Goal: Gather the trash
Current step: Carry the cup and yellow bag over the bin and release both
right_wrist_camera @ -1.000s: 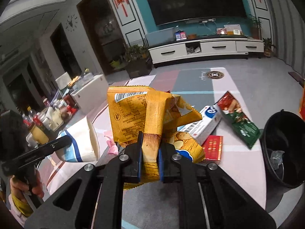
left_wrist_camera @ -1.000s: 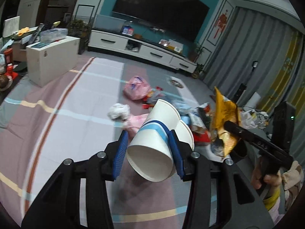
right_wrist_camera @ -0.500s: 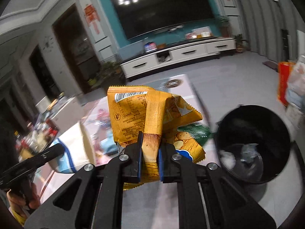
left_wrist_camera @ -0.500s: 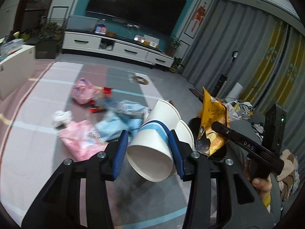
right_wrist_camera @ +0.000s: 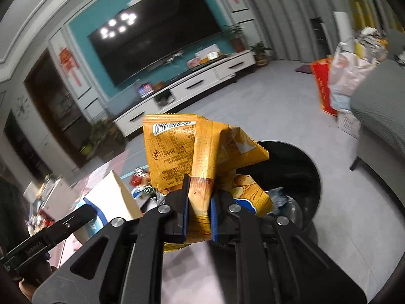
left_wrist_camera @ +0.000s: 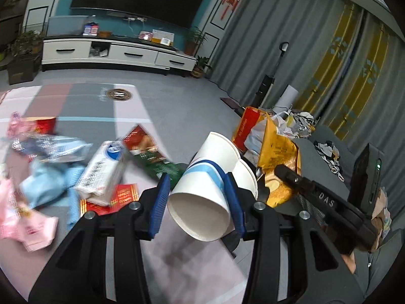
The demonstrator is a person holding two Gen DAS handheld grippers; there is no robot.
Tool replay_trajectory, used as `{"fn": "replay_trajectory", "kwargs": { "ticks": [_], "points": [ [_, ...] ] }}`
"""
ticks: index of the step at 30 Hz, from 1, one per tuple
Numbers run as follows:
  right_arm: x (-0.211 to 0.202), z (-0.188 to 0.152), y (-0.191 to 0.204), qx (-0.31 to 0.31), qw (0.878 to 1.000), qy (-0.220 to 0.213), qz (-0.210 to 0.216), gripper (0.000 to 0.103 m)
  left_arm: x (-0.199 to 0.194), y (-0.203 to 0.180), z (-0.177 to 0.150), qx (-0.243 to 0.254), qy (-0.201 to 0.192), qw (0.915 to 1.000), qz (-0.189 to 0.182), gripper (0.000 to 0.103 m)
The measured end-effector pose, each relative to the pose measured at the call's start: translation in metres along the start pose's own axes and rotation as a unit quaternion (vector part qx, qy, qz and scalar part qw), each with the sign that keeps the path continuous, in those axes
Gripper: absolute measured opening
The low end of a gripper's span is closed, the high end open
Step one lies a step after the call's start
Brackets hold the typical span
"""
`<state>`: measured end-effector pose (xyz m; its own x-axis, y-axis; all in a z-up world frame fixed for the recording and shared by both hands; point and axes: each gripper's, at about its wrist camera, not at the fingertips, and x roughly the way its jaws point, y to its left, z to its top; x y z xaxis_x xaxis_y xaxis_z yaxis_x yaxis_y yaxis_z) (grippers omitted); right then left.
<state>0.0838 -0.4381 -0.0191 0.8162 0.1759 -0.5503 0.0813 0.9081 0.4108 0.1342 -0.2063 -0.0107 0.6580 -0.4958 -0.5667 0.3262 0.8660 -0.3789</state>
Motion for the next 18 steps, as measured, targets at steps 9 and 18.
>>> {"fn": "replay_trajectory", "kwargs": {
  "ticks": [9,18],
  "points": [
    [0.042,-0.009,-0.030,-0.012,0.996,0.031,-0.088,0.015,0.085,-0.046,0.000,-0.004,0.010,0.9998,0.015,0.046],
    [0.085,-0.020,-0.033,-0.059,0.984,0.073,-0.153,0.015,0.128,-0.049,-0.008,0.008,0.029,0.9988,0.038,0.046]
  ]
}}
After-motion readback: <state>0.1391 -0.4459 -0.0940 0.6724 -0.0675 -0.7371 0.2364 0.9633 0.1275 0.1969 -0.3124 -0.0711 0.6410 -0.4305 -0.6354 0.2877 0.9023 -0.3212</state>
